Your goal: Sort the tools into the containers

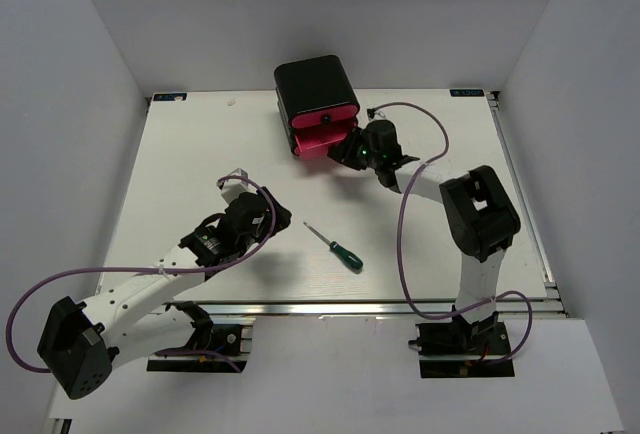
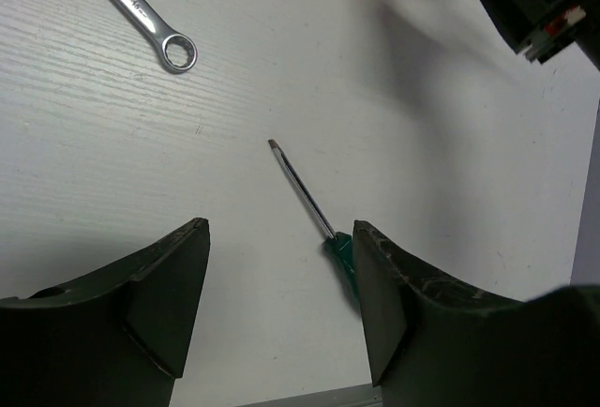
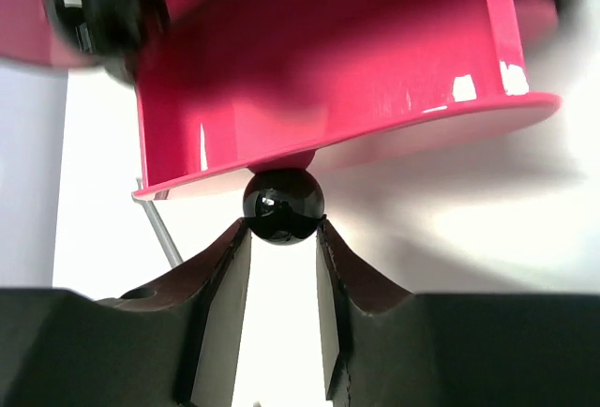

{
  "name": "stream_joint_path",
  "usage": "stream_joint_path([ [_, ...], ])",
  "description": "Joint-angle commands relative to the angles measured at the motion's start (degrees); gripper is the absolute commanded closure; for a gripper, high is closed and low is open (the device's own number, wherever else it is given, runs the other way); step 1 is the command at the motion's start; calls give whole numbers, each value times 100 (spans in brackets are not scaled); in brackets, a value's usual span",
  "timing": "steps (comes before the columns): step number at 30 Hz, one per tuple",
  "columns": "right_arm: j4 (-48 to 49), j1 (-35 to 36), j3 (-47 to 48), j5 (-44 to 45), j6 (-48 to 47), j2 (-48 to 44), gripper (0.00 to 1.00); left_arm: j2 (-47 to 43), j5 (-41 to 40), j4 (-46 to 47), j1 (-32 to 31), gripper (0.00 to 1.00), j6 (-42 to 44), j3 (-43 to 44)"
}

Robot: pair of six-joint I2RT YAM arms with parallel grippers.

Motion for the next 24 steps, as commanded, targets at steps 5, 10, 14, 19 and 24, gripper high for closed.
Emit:
stream_joint_path([
  [5, -8, -63, -906, -17, -84, -700, 77, -105, -89, 34, 29, 28, 6, 109],
  [10, -25, -63, -758, -281, -312, -717, 46, -53, -151, -27, 29, 26, -3, 161],
  [14, -708, -72, -520, -920, -1049, -866, 37, 53, -274, -132, 38, 24, -20, 301],
  [19, -1378, -63, -950, -2168, -3197, -1551, 34, 115, -318, -238, 56, 24, -56, 363],
  [24, -2939, 86, -1188, -2874, -5723, -2316, 39, 53, -379, -597, 265, 43, -161, 425],
])
